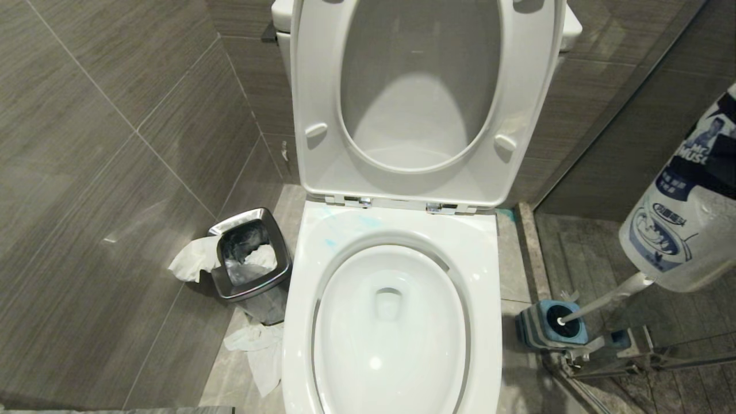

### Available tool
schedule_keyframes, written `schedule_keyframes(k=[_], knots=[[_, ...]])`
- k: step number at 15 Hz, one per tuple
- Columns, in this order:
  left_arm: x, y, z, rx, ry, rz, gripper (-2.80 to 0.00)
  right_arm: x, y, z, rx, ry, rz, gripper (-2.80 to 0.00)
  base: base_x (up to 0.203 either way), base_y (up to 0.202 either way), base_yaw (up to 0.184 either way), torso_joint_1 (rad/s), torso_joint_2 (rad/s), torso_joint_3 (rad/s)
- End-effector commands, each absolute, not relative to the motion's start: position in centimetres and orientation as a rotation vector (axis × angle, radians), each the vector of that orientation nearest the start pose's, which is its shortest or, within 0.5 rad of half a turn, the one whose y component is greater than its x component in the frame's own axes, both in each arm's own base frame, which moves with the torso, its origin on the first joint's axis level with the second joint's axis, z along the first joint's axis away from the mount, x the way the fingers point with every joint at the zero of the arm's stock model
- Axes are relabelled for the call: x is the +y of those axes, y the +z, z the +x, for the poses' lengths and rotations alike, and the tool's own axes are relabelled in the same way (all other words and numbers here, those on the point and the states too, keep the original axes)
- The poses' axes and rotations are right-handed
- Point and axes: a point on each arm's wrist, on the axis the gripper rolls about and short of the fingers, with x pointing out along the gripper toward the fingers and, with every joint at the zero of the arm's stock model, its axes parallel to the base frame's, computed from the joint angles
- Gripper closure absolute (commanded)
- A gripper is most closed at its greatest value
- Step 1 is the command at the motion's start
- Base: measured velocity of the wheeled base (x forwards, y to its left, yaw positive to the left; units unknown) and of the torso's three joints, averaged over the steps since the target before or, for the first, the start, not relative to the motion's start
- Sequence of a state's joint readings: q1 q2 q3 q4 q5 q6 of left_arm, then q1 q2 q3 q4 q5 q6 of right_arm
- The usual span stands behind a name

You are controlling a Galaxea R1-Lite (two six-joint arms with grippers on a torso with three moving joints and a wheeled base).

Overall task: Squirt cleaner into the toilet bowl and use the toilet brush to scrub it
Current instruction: Pour in the cleaning agent

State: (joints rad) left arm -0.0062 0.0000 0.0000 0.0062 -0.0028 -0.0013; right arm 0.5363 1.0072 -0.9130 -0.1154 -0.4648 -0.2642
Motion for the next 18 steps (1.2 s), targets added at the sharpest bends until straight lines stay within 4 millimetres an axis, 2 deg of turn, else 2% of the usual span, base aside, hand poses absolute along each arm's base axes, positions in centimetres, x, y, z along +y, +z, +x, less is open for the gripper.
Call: schedule_keyframes(k=[1, 3, 9, 15, 18], knots=[[0.0, 7.4, -2.3, 0.008, -0.009, -0.002, 0.00, 9.7, 30.5, 13.7, 0.054, -0.006, -0.330, 0.00, 0.000, 0.000, 0.000, 0.000, 0.00, 0.000], [0.0, 7.4, -2.3, 0.008, -0.009, -0.002, 0.00, 11.7, 29.9, 14.9, 0.076, -0.046, -0.419, 0.00, 0.000, 0.000, 0.000, 0.000, 0.00, 0.000], [0.0, 7.4, -2.3, 0.008, -0.009, -0.003, 0.00, 14.6, 28.3, 17.3, 0.113, -0.011, -0.750, 0.00, 0.000, 0.000, 0.000, 0.000, 0.00, 0.000], [0.0, 7.4, -2.3, 0.008, -0.009, -0.002, 0.00, 15.0, 28.1, 17.7, 0.126, 0.016, -1.142, 0.00, 0.000, 0.000, 0.000, 0.000, 0.00, 0.000], [0.0, 7.4, -2.3, 0.009, -0.009, -0.002, 0.00, 15.3, 27.3, 17.9, 0.130, 0.065, -1.319, 0.00, 0.000, 0.000, 0.000, 0.000, 0.00, 0.000]])
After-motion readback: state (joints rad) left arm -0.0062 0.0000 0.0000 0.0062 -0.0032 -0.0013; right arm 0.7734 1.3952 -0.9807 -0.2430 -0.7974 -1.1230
